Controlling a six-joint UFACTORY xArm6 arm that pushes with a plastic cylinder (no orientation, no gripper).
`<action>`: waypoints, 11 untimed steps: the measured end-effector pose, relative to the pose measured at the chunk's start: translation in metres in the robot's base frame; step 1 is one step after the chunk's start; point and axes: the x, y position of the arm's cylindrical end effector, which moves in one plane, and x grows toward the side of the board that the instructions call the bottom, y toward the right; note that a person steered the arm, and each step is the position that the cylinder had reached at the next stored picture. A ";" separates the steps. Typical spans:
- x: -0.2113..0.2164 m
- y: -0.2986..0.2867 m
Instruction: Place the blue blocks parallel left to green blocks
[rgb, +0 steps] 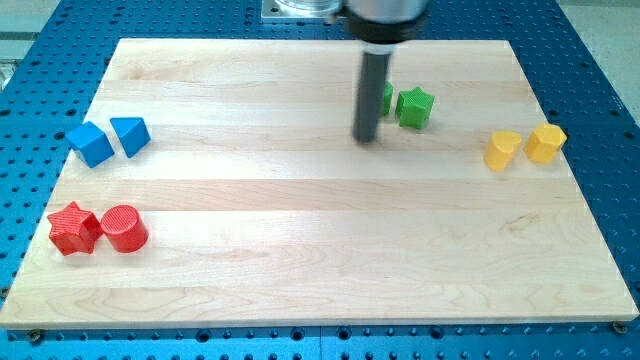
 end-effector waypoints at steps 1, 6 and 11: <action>0.050 -0.062; 0.025 -0.313; 0.017 -0.127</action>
